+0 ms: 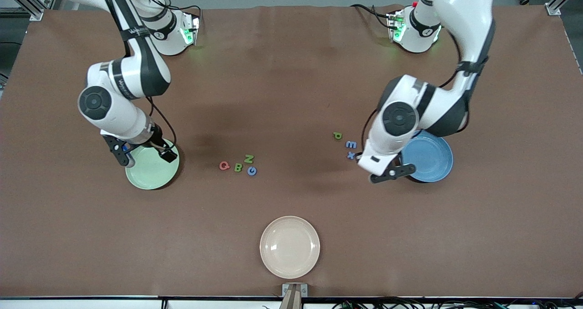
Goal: Sort upper and lower case letters into plates
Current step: 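Place the n in the blue plate while the right gripper grasps the Q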
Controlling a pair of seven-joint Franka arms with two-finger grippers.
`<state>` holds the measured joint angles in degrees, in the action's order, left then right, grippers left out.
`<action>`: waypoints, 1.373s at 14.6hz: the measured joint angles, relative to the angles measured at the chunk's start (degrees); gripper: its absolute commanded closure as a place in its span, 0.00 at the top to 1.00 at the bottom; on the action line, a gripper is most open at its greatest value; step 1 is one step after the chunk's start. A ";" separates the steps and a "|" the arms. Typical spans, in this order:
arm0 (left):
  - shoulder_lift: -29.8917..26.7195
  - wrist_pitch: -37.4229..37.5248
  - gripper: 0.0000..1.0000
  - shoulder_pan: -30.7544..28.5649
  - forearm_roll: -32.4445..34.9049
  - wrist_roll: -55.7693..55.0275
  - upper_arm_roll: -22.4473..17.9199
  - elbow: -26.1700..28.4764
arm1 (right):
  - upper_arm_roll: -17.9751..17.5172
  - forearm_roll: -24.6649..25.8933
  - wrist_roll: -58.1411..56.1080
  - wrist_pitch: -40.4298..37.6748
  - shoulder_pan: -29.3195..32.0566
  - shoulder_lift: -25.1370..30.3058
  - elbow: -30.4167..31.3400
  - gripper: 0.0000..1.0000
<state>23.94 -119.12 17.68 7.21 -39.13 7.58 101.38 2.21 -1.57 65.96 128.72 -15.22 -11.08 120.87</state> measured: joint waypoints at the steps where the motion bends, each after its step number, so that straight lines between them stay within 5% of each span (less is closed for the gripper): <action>1: -2.27 -0.76 0.13 -2.49 0.00 3.60 0.58 3.65 | -0.01 0.00 2.37 1.15 -0.80 0.00 0.46 1.00; 5: -7.82 -7.08 0.13 -10.14 0.01 15.74 1.40 15.08 | -0.01 0.00 10.30 5.31 -2.31 -2.07 -0.08 0.99; 10: -8.53 -15.79 0.13 -16.05 0.02 27.57 1.41 23.24 | -0.06 0.00 22.25 6.53 -6.98 -14.72 -10.03 0.97; 14: -7.69 -20.53 0.13 -18.87 0.43 34.50 1.40 26.49 | -0.03 0.00 28.58 6.91 -9.92 -23.20 -16.88 0.94; 20: -3.82 -25.23 0.14 -21.60 4.94 37.14 1.41 27.24 | 0.00 0.00 29.20 6.81 -10.63 -25.53 -18.27 0.81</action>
<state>20.12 -144.35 -3.92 12.15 -1.99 8.99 128.63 2.21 -1.57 95.16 135.53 -25.85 -36.60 102.60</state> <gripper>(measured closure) 0.736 0.128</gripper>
